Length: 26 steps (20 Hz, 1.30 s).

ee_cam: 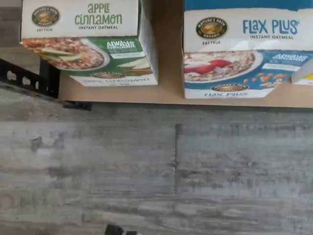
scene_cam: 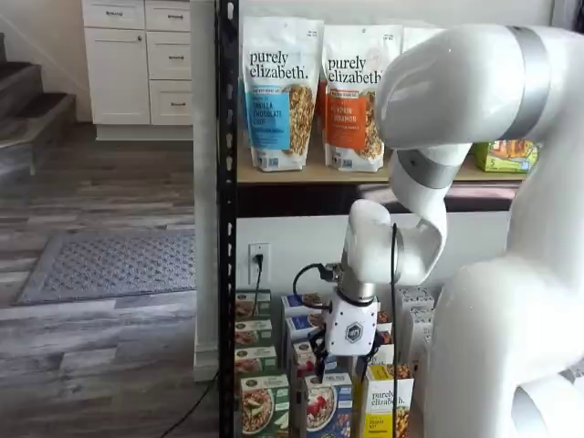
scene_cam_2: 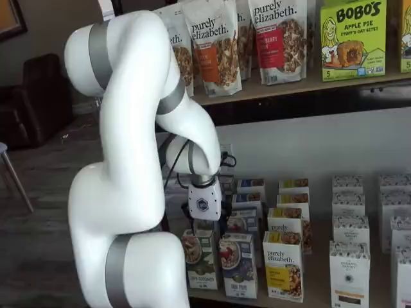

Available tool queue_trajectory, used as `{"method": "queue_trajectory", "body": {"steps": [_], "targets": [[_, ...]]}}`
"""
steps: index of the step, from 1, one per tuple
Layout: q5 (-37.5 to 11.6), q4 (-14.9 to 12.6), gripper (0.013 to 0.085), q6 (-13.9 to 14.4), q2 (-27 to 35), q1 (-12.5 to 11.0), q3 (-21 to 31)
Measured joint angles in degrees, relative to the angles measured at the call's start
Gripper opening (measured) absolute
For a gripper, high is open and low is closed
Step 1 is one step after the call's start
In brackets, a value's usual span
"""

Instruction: Pick up the blue and white box that is on the bottom shelf, the second box from the left

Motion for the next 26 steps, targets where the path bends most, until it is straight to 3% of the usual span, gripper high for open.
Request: {"method": "queue_trajectory", "body": {"steps": [6, 15, 22, 26], "targets": [[-0.3, -0.6, 0.0850, 0.1, 4.7, -0.4, -3.6], [-1.4, -4.8, 0.0850, 2.8, 10.0, -1.4, -7.9], [-5.6, -6.3, 0.0850, 2.7, 13.6, -2.7, -9.8], [-6.7, -9.0, 0.0850, 4.3, 15.7, -3.6, -11.4]]}}
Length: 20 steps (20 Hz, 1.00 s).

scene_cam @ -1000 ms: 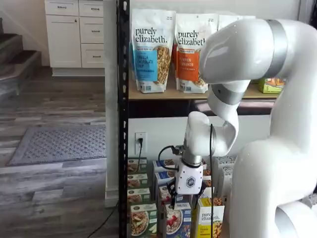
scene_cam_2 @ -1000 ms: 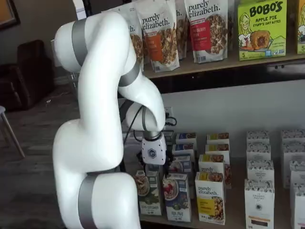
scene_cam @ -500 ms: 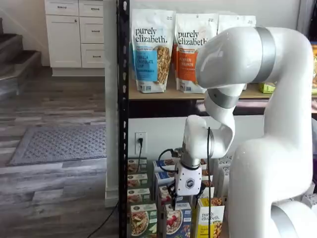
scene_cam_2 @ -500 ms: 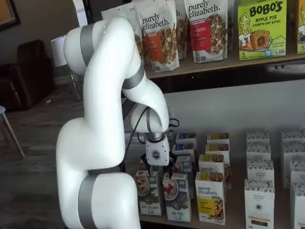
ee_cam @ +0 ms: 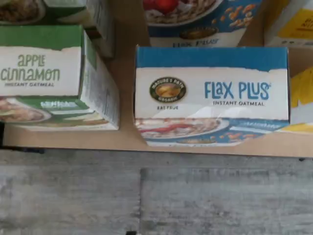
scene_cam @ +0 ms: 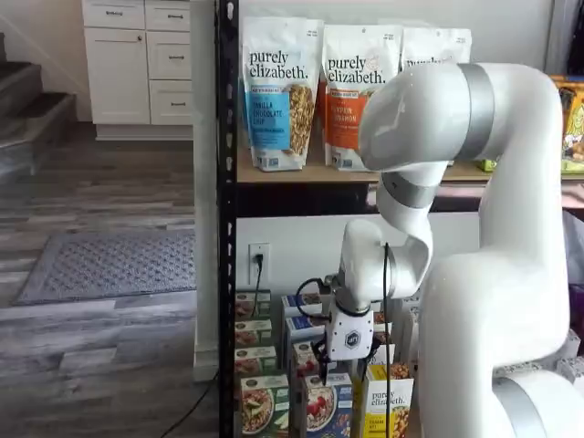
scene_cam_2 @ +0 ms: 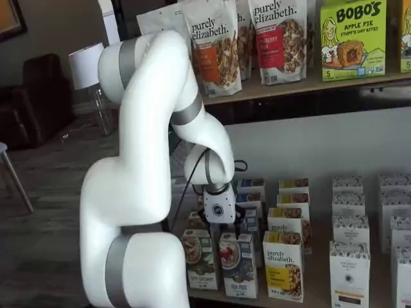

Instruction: Pick up the blue and white box that is on the bottom shelf, the second box from the left

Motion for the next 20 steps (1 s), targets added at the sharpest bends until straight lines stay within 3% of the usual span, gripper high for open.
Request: {"method": "queue_trajectory", "body": {"steps": [2, 10, 20], "targets": [[-0.8, -0.7, 0.0850, 0.4, 1.2, -0.2, -0.8], [-2.4, 1.0, 0.0850, -1.3, 5.2, -0.2, -4.2], [-2.9, -1.0, 0.0850, 0.7, 8.3, -0.1, -7.4]]}}
